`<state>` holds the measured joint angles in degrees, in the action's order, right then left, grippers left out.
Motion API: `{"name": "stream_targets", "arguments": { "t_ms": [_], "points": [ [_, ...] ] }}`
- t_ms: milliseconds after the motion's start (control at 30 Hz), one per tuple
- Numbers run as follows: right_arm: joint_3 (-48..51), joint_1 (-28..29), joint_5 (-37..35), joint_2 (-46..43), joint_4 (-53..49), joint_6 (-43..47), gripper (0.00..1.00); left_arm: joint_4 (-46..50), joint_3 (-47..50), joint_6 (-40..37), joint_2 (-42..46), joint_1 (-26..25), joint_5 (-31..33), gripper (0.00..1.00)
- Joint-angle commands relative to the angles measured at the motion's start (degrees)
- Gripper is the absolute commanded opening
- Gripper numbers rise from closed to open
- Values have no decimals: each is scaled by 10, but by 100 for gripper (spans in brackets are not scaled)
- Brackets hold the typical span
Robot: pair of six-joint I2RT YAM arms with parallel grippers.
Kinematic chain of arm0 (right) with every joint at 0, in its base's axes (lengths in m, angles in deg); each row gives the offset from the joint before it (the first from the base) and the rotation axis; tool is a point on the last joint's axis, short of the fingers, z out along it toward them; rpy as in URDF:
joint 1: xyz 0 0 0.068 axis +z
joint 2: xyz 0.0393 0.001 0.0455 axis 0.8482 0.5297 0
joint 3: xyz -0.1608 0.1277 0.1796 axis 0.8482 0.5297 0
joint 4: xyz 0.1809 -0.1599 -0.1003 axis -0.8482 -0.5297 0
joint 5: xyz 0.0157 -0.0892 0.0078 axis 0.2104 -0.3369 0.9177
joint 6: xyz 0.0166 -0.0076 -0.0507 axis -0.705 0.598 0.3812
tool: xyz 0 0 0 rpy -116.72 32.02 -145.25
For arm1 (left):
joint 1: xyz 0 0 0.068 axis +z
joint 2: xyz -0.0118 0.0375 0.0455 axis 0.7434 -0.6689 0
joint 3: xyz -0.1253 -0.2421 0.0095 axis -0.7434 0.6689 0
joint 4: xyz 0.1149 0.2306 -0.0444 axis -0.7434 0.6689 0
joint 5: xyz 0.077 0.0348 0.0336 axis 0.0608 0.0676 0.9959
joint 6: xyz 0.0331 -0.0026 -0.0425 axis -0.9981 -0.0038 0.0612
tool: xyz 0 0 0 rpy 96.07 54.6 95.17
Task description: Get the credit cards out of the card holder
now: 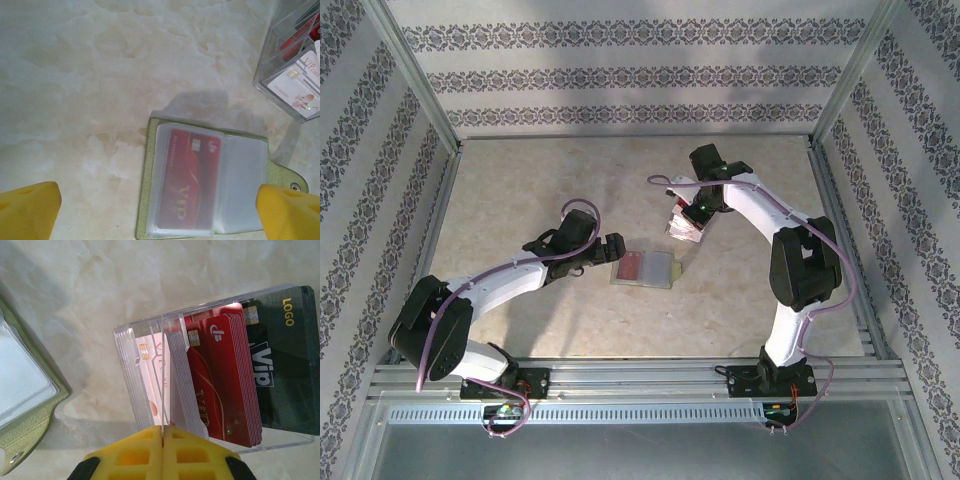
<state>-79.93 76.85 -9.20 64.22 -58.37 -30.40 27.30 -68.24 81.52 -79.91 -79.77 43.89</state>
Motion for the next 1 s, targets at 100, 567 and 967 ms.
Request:
{"name": "stream_targets", "arguments": {
  "t_ms": [100,567,967],
  "points": [
    [-13,-10,2,21,-16,8,0,15,-10,-9,5,10,8,100],
    [-46,-11,29,65,-44,4,0,9,-19,-5,-5,16,-6,100],
    [-60,-9,18,47,-44,-19,25,8,-21,-4,-3,18,-12,100]
  ]
}}
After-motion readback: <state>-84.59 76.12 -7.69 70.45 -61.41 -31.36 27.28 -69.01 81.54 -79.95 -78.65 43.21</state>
